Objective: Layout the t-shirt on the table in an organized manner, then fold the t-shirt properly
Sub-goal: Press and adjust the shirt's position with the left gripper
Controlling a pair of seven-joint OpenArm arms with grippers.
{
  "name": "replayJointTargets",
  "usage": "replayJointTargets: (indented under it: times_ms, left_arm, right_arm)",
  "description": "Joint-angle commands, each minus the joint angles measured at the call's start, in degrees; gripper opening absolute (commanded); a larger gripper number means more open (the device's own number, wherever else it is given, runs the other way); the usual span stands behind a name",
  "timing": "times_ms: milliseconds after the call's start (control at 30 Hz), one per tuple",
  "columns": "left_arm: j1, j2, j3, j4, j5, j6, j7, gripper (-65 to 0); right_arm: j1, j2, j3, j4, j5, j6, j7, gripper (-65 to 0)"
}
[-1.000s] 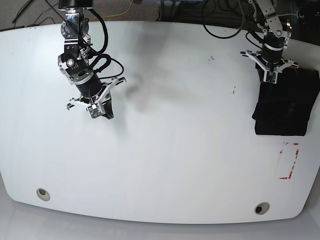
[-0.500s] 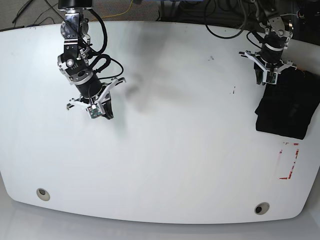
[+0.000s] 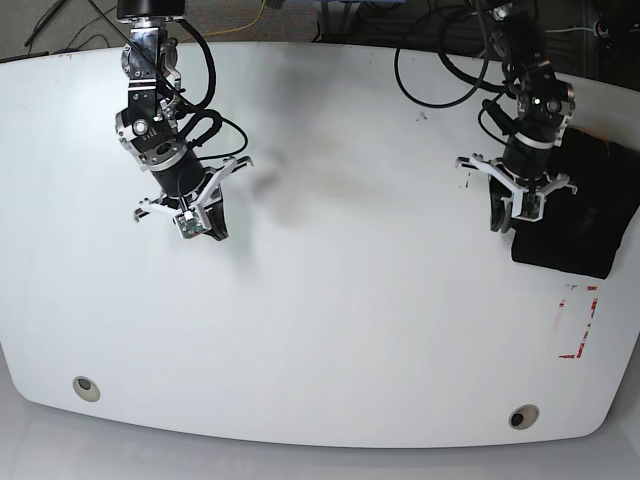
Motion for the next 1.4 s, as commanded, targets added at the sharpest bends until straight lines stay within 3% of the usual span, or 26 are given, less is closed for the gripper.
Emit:
replayJointTargets:
  times_ms: [0, 433, 833, 1367]
  left_arm:
    - [-2.46, 0.17, 0.40, -0.53, -0.91, -0.30, -1.12, -58.8]
    - [-10.37, -2.03, -0.13, -13.90, 4.36, -0.30, -1.56, -58.9]
    - [-12.04, -8.97, -3.21, -20.14, 4.19, -0.30, -1.56, -58.9]
    - [-10.81, -15.39, -11.74, -24.89, 4.10, -0.57, -1.65, -58.9]
  right_arm:
    - [0.73, 0.47, 0.17, 1.40, 0.44, -0.10, 1.46, -63.1]
    - [0.73, 0.47, 0.17, 1.31, 0.44, -0.10, 1.37, -63.1]
    - [0.73, 0.47, 0.17, 1.22, 0.44, -0.10, 1.37, -63.1]
    - [0.64, 0.47, 0.17, 1.13, 0.44, -0.10, 1.37, -63.1]
